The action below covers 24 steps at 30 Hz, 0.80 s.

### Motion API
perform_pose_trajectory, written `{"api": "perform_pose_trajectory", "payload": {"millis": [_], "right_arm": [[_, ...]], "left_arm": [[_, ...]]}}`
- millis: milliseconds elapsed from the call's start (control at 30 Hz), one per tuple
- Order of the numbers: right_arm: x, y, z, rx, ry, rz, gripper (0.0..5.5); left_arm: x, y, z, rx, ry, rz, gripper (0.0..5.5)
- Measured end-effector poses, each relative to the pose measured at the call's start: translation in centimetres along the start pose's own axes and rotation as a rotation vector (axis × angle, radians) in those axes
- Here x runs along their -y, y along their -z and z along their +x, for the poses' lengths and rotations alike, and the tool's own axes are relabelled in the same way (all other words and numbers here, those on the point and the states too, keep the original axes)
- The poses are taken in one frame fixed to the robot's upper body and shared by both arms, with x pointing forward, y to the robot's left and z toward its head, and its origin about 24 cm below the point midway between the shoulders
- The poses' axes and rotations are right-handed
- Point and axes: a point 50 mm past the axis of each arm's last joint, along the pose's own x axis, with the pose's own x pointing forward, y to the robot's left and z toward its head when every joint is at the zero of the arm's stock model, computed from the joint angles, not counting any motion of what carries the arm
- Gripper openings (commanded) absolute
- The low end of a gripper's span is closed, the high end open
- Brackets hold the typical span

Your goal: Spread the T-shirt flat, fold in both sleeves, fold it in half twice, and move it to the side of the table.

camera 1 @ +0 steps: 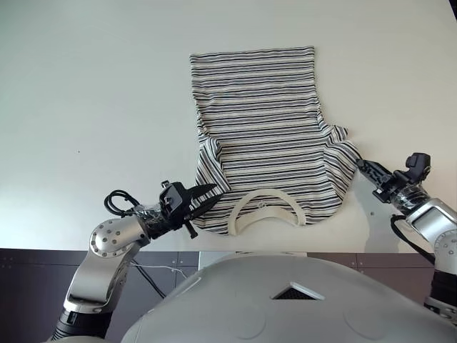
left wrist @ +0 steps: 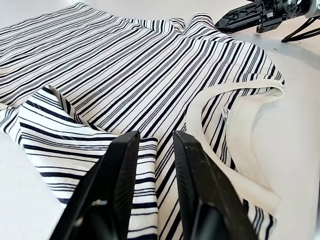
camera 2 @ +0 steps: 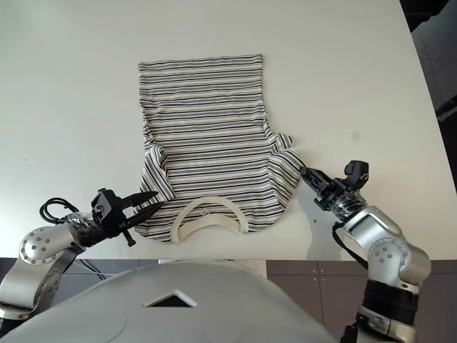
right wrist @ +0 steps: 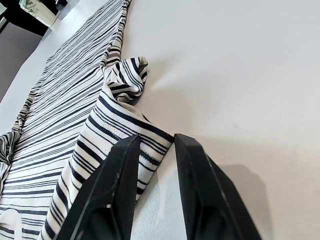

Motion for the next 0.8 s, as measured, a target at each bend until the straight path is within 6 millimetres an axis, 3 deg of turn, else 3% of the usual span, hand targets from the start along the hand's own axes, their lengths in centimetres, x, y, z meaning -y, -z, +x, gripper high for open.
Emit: {"api": "perform_pose_trajectory", "payload": {"millis": [100, 300, 467, 567, 800], "right_arm": [[0.0, 0.1, 0.1, 0.001, -0.002, -0.019, 1.25], [-0.3, 0.3, 0.3, -0.006, -0.022, -0.047, 0.16], [-0.4, 0.1, 0.2, 0.001, -0.016, -0.061, 0.13], [-1.8, 0.3, -0.7, -0.018, -0.107, -0.09, 0.13], [-5.9, -1.7, -1.3, 0.044, -0.301, -0.21, 0.13]], "left_arm": [[-0.1, -0.1, 0.0, 0.001, 0.002, 0.007, 1.22], [-0.2, -0.1, 0.1, 0.002, 0.003, 0.01, 1.27], [-0.2, -0.1, 0.1, 0.001, 0.0, 0.01, 1.27], [-0.2, -0.1, 0.0, 0.001, -0.003, 0.01, 1.27], [-0.3, -0.1, 0.0, 0.0, -0.009, 0.009, 1.27]]}}
